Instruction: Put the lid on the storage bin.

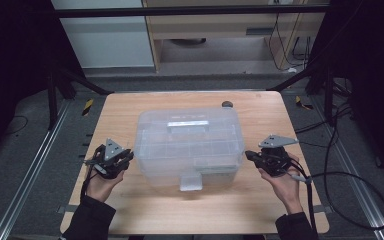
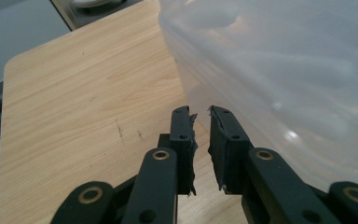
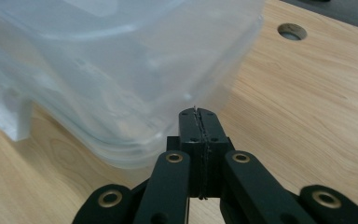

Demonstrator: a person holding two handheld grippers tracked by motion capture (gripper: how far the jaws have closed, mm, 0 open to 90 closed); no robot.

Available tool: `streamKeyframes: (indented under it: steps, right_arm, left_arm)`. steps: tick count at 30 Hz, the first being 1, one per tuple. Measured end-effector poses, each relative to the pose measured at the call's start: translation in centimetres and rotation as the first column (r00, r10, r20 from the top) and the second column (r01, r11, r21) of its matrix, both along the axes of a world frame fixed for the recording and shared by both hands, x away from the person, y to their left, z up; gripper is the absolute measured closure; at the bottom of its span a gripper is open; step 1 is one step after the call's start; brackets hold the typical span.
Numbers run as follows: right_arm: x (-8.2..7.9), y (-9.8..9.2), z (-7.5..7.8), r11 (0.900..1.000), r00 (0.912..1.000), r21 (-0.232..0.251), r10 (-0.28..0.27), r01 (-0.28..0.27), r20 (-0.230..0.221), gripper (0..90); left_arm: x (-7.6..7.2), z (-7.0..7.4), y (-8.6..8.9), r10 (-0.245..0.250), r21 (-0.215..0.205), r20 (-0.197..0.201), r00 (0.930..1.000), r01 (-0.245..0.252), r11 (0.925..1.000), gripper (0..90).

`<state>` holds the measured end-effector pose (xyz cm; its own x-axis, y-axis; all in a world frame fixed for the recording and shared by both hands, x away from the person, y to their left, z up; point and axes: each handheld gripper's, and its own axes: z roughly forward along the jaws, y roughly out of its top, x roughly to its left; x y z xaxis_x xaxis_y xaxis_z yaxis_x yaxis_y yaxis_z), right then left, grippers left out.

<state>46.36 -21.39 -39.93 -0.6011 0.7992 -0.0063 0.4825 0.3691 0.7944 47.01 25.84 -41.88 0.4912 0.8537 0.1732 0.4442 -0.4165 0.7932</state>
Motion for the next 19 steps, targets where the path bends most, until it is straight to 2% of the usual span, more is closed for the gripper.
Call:
streamKeyframes:
  steps: [1, 2, 5, 6, 7, 9, 11, 13, 16, 19]
  right_arm:
    - [0.1, -0.3, -0.2, 1.0, 0.9999, 0.002, -0.01, 0.01, -0.003, 90.0]
    - [0.2, -0.6, -0.5, 1.0, 0.9996, 0.0, -0.027, 0.027, -0.008, 90.0]
    - [0.4, -1.2, -1.0, 0.999, 0.9987, -0.001, -0.05, 0.05, -0.007, 89.0]
    - [0.7, -1.8, -1.6, 0.997, 0.9973, -0.007, -0.073, 0.073, -0.011, 86.3]
    - [0.7, -1.8, -1.6, 0.997, 0.9973, -0.007, -0.073, 0.073, -0.011, 86.3]
    - [1.2, -2.5, -2.7, 0.995, 0.9944, -0.019, -0.103, 0.103, -0.022, 78.8]
    - [1.5, -3.1, -3.4, 0.991, 0.9912, -0.04, -0.129, 0.128, -0.029, 73.6]
    - [1.8, -3.6, -4.0, 0.985, 0.9856, -0.058, -0.164, 0.162, -0.04, 64.7]
    - [2.1, -4.4, -4.6, 0.97, 0.9724, -0.094, -0.23, 0.226, -0.039, 53.9]
    - [2.2, -5.2, -4.9, 0.961, 0.9617, -0.082, -0.269, 0.265, -0.052, 47.1]
  left_arm:
    - [0.0, 0.0, 0.0, 0.0, 0.0, 0.0, 1.0, 0.0, 1.0, 77.6]
    - [0.3, -0.3, 0.5, 0.032, 0.006, 0.003, 0.9995, -0.032, 0.9995, 77.2]
    - [0.6, -0.8, 1.0, 0.057, -0.006, -0.001, 0.9984, -0.057, 0.9984, 74.9]
    - [1.0, -1.4, 1.6, 0.083, -0.005, -0.013, 0.9965, -0.083, 0.9966, 74.0]
    - [1.0, -1.4, 1.6, 0.083, -0.005, -0.013, 0.9965, -0.083, 0.9966, 73.2]
    - [1.5, -2.5, 2.3, 0.112, 0.001, -0.036, 0.9931, -0.112, 0.9937, 68.0]
    - [1.8, -3.2, 2.8, 0.132, 0.005, -0.042, 0.9904, -0.132, 0.9913, 62.1]
    - [2.1, -3.9, 3.4, 0.155, 0.01, -0.044, 0.987, -0.155, 0.9879, 56.0]
    - [2.3, -4.5, 4.1, 0.19, 0.012, -0.044, 0.9808, -0.19, 0.9818, 46.2]
    - [2.3, -4.7, 4.6, 0.208, -0.003, -0.043, 0.9771, -0.209, 0.978, 41.0]
